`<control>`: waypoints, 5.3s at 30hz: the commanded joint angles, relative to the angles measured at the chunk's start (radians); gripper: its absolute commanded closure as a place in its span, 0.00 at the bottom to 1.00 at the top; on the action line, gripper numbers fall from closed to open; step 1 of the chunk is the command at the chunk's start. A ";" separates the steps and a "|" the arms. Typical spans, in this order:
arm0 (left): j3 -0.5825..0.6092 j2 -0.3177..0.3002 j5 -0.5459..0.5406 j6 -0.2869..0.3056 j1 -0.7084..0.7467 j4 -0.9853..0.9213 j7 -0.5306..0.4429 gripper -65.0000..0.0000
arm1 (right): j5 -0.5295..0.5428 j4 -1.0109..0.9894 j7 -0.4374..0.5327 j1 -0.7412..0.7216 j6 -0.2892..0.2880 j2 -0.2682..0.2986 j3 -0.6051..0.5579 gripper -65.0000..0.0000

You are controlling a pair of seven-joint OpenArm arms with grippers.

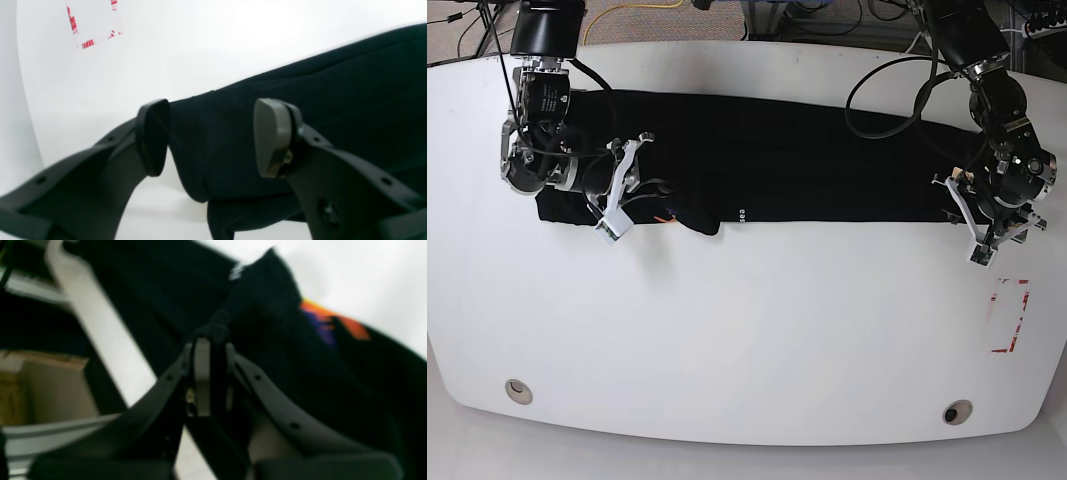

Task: Layout the t-shirt on the table in an organized manner, then fold the t-shirt properly
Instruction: 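Grasp the shirt's side edge with the right gripper, then fold the grasped side with the right gripper toward the shirt's middle, then release the folded side and raise the right gripper, then grasp the opposite side edge of the shirt with the left gripper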

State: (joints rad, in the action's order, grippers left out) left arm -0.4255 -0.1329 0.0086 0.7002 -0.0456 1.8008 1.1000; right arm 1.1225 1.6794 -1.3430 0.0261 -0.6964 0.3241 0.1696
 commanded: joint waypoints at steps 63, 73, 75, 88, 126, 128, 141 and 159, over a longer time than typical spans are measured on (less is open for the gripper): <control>-0.002 -0.011 -0.002 -0.002 -0.015 -0.026 -0.019 0.43 | -0.264 0.014 0.113 -0.022 -0.002 -0.254 -0.212 0.43; -0.002 -0.012 -0.005 -0.002 -0.015 -0.019 -0.019 0.43 | -0.262 0.092 0.113 -0.053 -0.002 -0.174 -0.193 0.43; 0.000 -0.014 -0.006 -0.002 -0.017 -0.019 -0.019 0.43 | -0.261 0.118 0.113 -0.062 -0.002 -0.150 -0.176 0.43; 0.000 -0.014 -0.006 -0.002 -0.030 -0.020 -0.021 0.43 | -0.270 0.087 0.129 -0.071 -0.002 -0.110 -0.094 0.83; 0.035 -0.011 -0.006 -0.002 -0.030 -0.022 -0.021 0.43 | -0.425 0.041 0.256 -0.084 -0.002 -0.018 -0.015 0.94; 0.034 -0.011 -0.006 -0.002 -0.030 -0.020 -0.021 0.43 | -0.424 0.054 0.236 -0.062 -0.002 0.002 0.043 0.94; 0.030 -0.011 -0.009 -0.002 -0.032 -0.023 -0.022 0.43 | -0.431 -0.049 0.288 0.077 -0.002 0.050 0.094 0.94; -0.261 0.065 -0.012 -0.002 -0.181 -0.114 0.091 0.42 | -0.433 -0.246 0.455 0.125 -0.002 0.077 0.089 0.94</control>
State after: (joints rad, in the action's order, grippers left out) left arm -0.6701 -0.0639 0.0082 0.6971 -0.1886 1.7054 1.1828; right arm 0.7151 1.4281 -0.8627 0.1509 -0.7040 0.3824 0.2546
